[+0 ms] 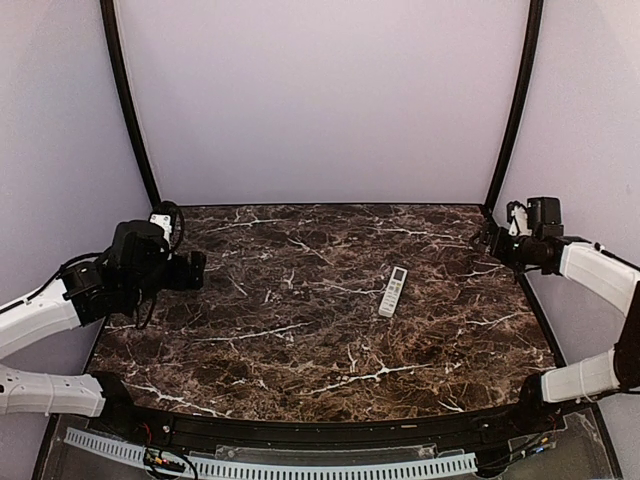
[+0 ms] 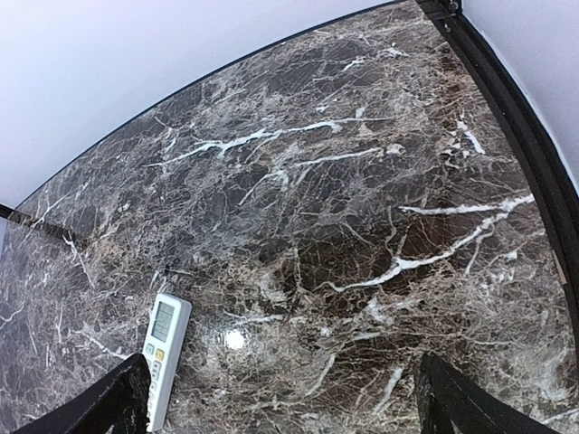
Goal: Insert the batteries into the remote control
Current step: Reset both arms
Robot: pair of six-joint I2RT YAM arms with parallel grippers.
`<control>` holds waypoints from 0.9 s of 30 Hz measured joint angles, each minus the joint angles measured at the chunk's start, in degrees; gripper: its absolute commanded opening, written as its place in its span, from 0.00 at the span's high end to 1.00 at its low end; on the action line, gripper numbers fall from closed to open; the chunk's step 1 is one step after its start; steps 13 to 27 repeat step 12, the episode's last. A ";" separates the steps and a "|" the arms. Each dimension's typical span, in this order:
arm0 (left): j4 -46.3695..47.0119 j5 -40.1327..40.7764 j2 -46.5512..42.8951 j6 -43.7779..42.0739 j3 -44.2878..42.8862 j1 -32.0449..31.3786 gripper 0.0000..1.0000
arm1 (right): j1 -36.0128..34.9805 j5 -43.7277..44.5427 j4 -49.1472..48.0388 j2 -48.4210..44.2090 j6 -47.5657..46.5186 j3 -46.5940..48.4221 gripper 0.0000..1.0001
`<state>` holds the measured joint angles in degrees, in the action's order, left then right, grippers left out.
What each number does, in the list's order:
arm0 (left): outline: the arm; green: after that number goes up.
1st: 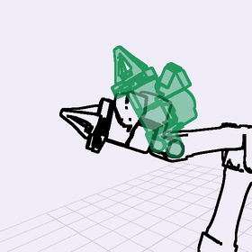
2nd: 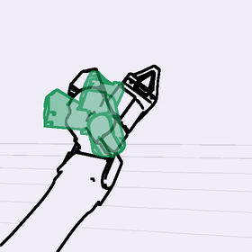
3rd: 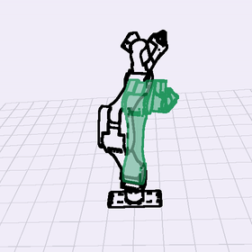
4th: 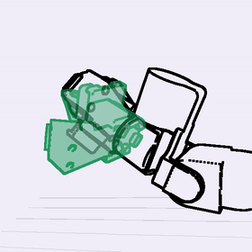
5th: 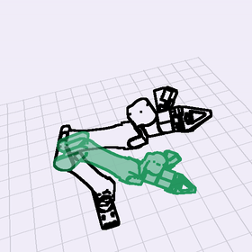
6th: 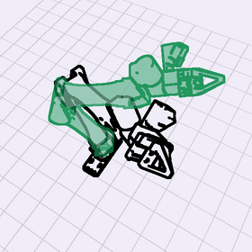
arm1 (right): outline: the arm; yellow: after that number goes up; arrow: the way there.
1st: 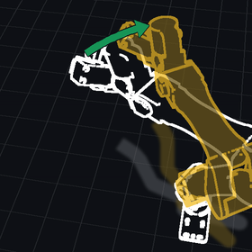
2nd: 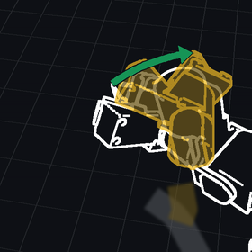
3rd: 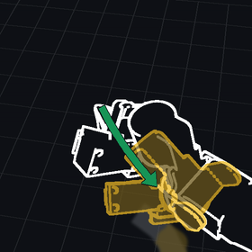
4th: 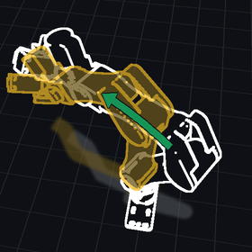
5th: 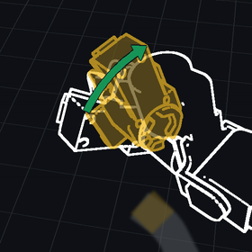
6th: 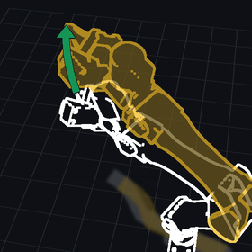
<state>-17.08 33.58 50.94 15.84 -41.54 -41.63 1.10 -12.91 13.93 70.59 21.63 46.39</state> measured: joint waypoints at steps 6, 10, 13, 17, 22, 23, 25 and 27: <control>2.34 -8.41 3.98 8.74 1.29 17.55 0.01 | 1.81 1.40 -3.91 -4.00 -0.59 -4.66 0.01; 5.16 -9.62 7.26 11.21 2.40 23.34 0.01 | 2.08 1.90 -6.60 -4.92 -0.79 -5.55 0.01; 6.38 -10.19 9.51 12.09 2.40 25.05 0.01 | 2.10 2.21 -8.07 -5.70 -0.79 -6.25 0.01; 6.38 -10.19 9.51 12.09 2.40 25.05 0.01 | 2.10 2.21 -8.07 -5.70 -0.79 -6.25 0.01; 6.38 -10.19 9.51 12.09 2.40 25.05 0.01 | 2.10 2.21 -8.07 -5.70 -0.79 -6.25 0.01; 6.38 -10.19 9.51 12.09 2.40 25.05 0.01 | 2.10 2.21 -8.07 -5.70 -0.79 -6.25 0.01; 6.38 -10.19 9.51 12.09 2.40 25.05 0.01 | 2.10 2.21 -8.07 -5.70 -0.79 -6.25 0.01; 6.38 -10.19 9.51 12.09 2.40 25.05 0.01 | 2.10 2.21 -8.07 -5.70 -0.79 -6.25 0.01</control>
